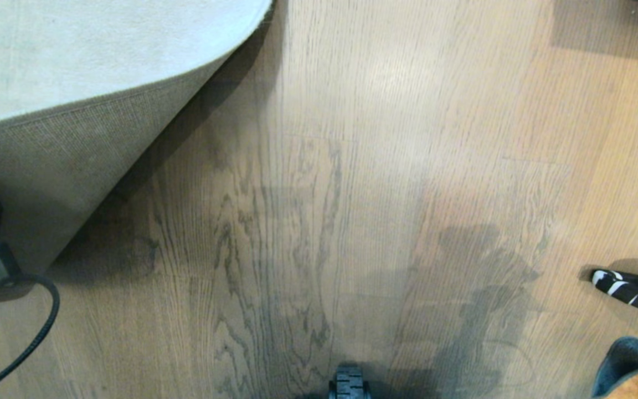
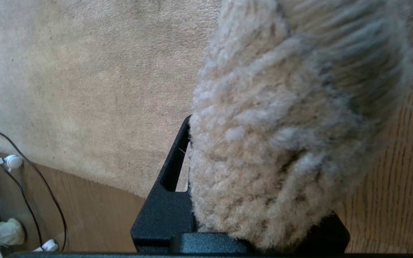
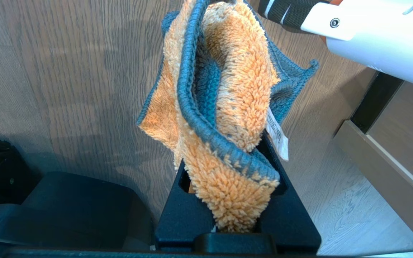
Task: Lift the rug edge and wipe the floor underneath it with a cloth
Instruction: Wipe the floor under the carpet with a rag
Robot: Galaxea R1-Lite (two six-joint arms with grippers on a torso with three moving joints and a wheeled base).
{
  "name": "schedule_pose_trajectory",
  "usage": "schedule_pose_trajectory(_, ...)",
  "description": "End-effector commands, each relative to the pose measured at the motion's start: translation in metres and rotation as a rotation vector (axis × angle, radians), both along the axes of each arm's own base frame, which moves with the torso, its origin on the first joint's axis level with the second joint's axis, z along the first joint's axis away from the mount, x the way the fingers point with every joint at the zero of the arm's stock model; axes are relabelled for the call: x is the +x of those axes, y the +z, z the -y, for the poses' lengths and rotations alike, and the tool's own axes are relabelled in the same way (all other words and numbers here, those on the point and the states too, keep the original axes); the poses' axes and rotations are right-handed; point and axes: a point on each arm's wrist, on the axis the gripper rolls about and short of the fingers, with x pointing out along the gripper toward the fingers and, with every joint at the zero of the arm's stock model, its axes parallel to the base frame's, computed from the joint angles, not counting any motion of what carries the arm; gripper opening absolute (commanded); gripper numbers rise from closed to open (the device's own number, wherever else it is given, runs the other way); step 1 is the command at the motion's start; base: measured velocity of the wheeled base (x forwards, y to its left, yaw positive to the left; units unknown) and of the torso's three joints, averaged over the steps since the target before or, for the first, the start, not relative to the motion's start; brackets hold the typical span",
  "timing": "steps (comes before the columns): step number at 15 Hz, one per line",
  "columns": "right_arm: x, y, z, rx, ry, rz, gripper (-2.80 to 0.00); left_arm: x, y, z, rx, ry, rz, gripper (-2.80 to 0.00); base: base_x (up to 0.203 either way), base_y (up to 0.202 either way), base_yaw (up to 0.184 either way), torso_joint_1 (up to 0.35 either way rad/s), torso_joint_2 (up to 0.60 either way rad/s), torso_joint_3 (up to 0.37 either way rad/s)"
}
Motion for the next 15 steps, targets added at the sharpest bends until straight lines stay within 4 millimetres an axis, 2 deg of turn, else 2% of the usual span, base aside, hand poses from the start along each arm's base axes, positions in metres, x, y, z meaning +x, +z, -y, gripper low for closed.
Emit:
schedule_pose_trajectory(1,0.000,0.000,0.000,0.000,0.001,-0.003,-2.80,-0.001,0.001,0.001,0.000,-0.001,0.010,-2.80,0.000,0.000,0.000,0.000,0.00,0.000)
schedule_pose_trajectory(5,0.000,0.000,0.000,0.000,0.012,-0.003,-2.80,-0.002,0.002,0.001,0.000,-0.001,0.017,-2.80,0.000,0.000,0.000,0.000,0.00,0.000)
schedule_pose_trajectory(7,0.000,0.000,0.000,0.000,0.084,-0.003,-2.80,-0.002,0.003,0.001,-0.001,-0.003,0.021,-2.80,0.000,0.000,0.000,0.000,0.00,0.000)
schedule_pose_trajectory(11,0.000,0.000,0.000,0.000,0.122,-0.001,-2.80,-0.002,0.002,0.002,-0.003,-0.018,0.020,-2.80,0.000,0.000,0.000,0.000,0.00,0.000)
schedule_pose_trajectory(13,-0.003,0.000,0.000,-0.005,0.209,0.039,-2.80,-0.002,0.002,0.003,-0.003,-0.020,0.017,-2.80,0.000,0.000,0.000,0.000,0.00,0.000)
schedule_pose_trajectory(15,-0.011,0.000,0.000,-0.014,0.218,0.127,-2.80,-0.002,0.002,0.003,-0.003,-0.022,0.017,-2.80,0.000,0.000,0.000,0.000,0.00,0.000)
